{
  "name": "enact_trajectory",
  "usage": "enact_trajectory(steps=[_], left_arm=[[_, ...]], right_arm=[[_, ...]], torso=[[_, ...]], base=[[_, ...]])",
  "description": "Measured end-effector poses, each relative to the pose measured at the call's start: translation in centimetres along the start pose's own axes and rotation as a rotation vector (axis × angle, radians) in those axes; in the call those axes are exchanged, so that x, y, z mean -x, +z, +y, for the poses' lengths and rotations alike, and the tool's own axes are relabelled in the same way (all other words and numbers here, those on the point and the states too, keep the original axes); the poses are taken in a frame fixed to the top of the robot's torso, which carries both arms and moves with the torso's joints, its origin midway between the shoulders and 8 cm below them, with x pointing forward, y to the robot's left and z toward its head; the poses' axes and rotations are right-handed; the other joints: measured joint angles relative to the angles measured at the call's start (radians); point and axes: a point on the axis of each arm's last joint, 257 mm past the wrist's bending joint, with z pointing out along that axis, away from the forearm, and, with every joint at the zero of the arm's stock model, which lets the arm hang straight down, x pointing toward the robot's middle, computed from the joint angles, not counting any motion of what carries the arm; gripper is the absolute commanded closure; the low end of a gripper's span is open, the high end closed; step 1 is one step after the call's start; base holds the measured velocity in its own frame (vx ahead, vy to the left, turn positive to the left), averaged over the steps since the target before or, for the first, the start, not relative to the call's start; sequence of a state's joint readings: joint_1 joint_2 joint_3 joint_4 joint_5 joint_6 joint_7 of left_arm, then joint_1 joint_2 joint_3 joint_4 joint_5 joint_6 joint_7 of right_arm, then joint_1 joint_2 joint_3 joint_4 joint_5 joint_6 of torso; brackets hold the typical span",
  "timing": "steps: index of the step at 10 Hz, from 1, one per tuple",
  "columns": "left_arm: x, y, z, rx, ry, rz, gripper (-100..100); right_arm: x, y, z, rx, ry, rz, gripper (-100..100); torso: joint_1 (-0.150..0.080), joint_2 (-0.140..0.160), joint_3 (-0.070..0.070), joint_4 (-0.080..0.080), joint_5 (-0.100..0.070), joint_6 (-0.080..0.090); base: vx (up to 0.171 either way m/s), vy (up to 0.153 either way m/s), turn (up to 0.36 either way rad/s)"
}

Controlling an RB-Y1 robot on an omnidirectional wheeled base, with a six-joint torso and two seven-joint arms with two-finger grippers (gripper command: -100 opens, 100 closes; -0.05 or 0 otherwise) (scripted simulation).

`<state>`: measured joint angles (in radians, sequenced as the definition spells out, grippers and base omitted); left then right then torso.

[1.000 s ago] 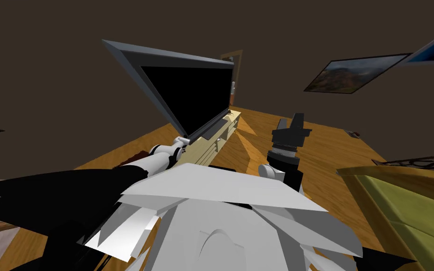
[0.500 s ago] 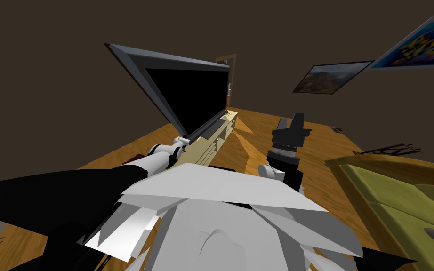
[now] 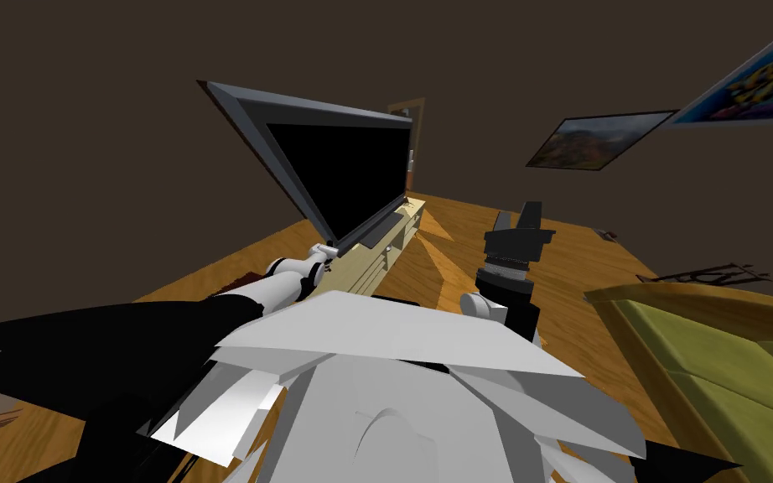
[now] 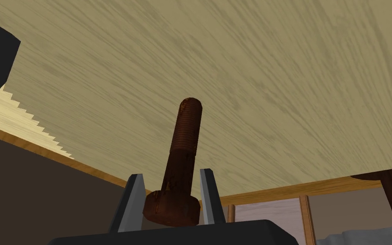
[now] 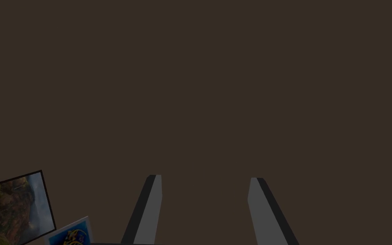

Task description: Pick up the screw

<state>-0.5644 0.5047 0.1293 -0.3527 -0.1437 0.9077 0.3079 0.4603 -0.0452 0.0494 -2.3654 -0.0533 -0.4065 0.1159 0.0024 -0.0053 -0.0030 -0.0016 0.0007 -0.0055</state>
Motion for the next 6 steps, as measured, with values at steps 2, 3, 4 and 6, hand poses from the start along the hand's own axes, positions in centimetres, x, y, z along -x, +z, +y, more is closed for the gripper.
enact_trajectory(steps=[2, 3, 4, 6], left_arm=[[-0.4, -0.4, -0.7, -0.018, 0.041, 0.010, 100], [-0.7, -0.6, -1.1, -0.036, 0.066, 0.019, 100], [-0.8, -0.6, -1.3, -0.041, 0.084, 0.022, 100], [-1.4, -1.0, -2.2, -0.061, 0.109, 0.034, 100]], right_arm=[[0.0, 0.0, 0.0, 0.000, 0.000, 0.000, 0], [0.0, 0.0, 0.0, 0.000, 0.000, 0.000, 0], [0.0, 0.0, 0.0, 0.000, 0.000, 0.000, 0], [0.0, 0.0, 0.0, 0.000, 0.000, 0.000, 0]], torso=[[-0.004, -0.005, -0.003, -0.001, 0.000, 0.002], [-0.005, -0.006, -0.003, -0.001, -0.001, 0.001], [-0.004, -0.004, -0.003, -0.001, 0.000, 0.003], [-0.001, 0.000, 0.000, 0.000, 0.000, -0.001]], base=[[0.139, -0.102, 0.296], [0.095, -0.084, 0.177], [0.019, -0.024, -0.014], [0.083, -0.085, 0.395]])
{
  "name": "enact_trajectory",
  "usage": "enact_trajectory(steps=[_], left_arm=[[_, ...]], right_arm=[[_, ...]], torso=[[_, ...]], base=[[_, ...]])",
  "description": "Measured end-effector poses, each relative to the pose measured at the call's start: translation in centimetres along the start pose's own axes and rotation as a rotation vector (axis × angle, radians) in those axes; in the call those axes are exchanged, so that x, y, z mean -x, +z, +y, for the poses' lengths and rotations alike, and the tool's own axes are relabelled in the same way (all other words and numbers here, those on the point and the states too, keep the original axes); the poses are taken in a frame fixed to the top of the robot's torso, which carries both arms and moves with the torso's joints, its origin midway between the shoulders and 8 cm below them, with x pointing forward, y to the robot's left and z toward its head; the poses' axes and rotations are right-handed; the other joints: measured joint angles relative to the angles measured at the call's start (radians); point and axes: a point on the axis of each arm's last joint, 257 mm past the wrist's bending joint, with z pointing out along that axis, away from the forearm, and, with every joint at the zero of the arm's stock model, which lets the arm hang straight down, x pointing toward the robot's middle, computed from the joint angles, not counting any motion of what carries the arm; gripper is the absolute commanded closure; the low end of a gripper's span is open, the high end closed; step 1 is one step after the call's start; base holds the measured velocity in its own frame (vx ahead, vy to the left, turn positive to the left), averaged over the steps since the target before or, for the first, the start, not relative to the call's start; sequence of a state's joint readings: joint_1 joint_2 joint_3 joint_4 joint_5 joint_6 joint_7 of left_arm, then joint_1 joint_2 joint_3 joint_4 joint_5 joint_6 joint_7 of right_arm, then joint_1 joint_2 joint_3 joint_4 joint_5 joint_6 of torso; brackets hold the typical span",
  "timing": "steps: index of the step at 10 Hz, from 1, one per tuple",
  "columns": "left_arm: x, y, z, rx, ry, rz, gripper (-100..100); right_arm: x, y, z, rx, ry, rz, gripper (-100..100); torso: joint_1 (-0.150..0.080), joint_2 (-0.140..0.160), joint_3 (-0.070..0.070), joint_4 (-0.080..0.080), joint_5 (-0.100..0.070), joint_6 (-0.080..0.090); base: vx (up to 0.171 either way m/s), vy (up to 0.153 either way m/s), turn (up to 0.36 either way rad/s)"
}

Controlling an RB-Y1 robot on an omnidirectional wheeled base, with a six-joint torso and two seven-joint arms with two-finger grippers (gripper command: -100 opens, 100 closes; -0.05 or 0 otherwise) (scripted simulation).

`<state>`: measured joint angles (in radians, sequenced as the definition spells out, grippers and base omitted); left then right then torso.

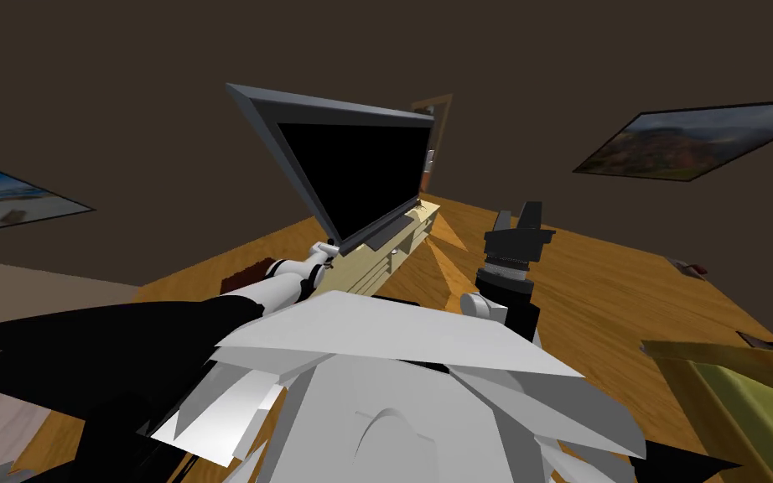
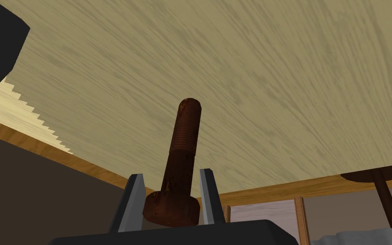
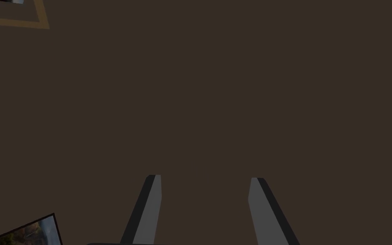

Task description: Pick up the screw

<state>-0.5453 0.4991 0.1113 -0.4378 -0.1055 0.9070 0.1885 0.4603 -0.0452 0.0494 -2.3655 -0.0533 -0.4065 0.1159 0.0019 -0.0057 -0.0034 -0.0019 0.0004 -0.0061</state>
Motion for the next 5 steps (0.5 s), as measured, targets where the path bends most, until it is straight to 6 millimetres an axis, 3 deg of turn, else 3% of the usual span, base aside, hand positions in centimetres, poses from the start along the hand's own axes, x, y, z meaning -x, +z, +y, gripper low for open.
enact_trajectory(steps=[1, 2, 5], left_arm=[[-0.3, -0.3, -0.5, -0.019, 0.031, 0.007, 100], [-0.5, -0.4, -0.8, -0.024, 0.053, 0.009, 100], [-1.3, -0.8, -2.2, -0.062, 0.111, 0.026, 100]], right_arm=[[0.0, 0.0, 0.0, 0.000, 0.000, 0.000, 0], [0.0, 0.0, 0.0, 0.000, 0.000, 0.000, 0], [0.0, 0.0, 0.0, 0.000, 0.000, 0.000, 0]], torso=[[-0.004, -0.002, -0.001, 0.000, 0.000, 0.001], [-0.003, -0.003, -0.001, 0.000, 0.000, 0.003], [-0.005, -0.004, -0.002, -0.001, -0.001, 0.001]], base=[[0.091, -0.092, 0.231], [0.048, -0.036, -0.021], [0.101, -0.109, 0.316]])
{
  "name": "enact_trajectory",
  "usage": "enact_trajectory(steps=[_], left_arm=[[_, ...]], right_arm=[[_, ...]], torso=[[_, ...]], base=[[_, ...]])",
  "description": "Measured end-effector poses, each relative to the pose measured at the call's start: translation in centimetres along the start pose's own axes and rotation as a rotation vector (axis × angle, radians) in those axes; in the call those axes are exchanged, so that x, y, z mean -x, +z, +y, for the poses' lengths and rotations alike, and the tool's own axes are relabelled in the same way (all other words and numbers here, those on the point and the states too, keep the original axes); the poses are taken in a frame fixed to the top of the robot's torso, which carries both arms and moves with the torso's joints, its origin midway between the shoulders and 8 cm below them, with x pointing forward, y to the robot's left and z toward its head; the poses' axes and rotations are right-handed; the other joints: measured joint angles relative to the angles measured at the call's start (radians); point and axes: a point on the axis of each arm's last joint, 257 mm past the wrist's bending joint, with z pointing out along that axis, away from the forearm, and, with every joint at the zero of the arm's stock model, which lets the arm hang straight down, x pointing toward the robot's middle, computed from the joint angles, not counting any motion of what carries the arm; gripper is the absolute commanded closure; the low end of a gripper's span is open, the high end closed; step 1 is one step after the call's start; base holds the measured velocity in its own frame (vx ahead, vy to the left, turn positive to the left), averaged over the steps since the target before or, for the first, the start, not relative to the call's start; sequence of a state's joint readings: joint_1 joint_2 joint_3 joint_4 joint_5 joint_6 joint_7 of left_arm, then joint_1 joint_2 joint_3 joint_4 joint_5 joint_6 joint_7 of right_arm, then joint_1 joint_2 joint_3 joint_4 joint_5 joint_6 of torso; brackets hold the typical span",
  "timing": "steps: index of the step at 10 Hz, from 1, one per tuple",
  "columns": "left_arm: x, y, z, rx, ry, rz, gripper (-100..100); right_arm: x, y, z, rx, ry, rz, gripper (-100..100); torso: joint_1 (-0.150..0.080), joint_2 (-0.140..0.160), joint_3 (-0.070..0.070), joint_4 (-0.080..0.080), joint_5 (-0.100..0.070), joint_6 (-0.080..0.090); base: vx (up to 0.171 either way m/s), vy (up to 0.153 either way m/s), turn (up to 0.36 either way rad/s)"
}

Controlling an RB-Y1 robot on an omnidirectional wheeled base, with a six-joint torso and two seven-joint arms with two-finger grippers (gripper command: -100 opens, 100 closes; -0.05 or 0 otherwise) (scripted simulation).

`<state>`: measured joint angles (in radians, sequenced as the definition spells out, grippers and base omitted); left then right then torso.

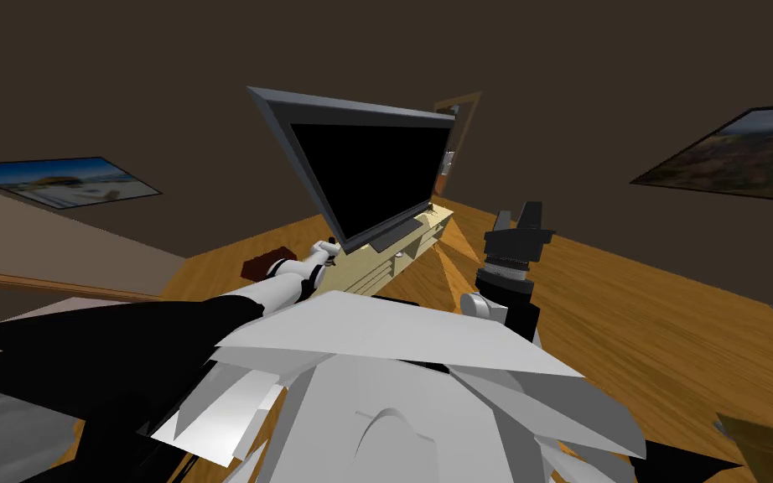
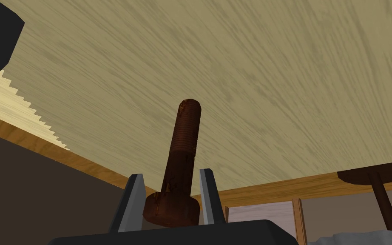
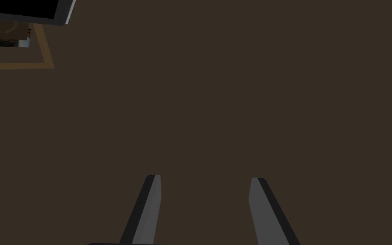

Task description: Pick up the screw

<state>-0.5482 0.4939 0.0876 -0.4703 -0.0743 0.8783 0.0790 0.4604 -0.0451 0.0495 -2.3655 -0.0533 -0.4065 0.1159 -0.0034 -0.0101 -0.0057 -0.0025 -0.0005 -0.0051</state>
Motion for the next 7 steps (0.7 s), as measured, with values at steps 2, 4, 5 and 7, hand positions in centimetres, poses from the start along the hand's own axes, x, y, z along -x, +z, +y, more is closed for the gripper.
enact_trajectory(steps=[2, 4, 5, 7], left_arm=[[-0.5, -0.4, -0.8, -0.023, 0.050, 0.009, 100], [-1.0, -0.8, -1.8, -0.048, 0.096, 0.017, 100], [-1.1, -0.9, -2.1, -0.052, 0.114, 0.019, 100], [-1.3, -1.1, -2.6, -0.071, 0.145, 0.024, 0]], right_arm=[[0.0, 0.0, 0.0, 0.000, 0.000, 0.000, 0], [0.0, 0.0, 0.0, 0.000, 0.000, 0.000, 0], [0.0, 0.0, 0.0, 0.000, 0.000, 0.000, 0], [0.0, 0.0, 0.0, 0.000, 0.000, 0.000, 0]], torso=[[0.002, 0.001, 0.001, 0.000, 0.000, 0.002], [0.002, 0.001, 0.001, 0.000, 0.000, 0.001], [0.003, 0.001, 0.000, 0.000, 0.001, 0.003], [0.005, 0.003, 0.001, 0.001, 0.001, 0.003]], base=[[0.077, -0.086, 0.245], [0.085, -0.096, 0.249], [0.081, -0.098, 0.275], [0.023, -0.033, 0.035]])
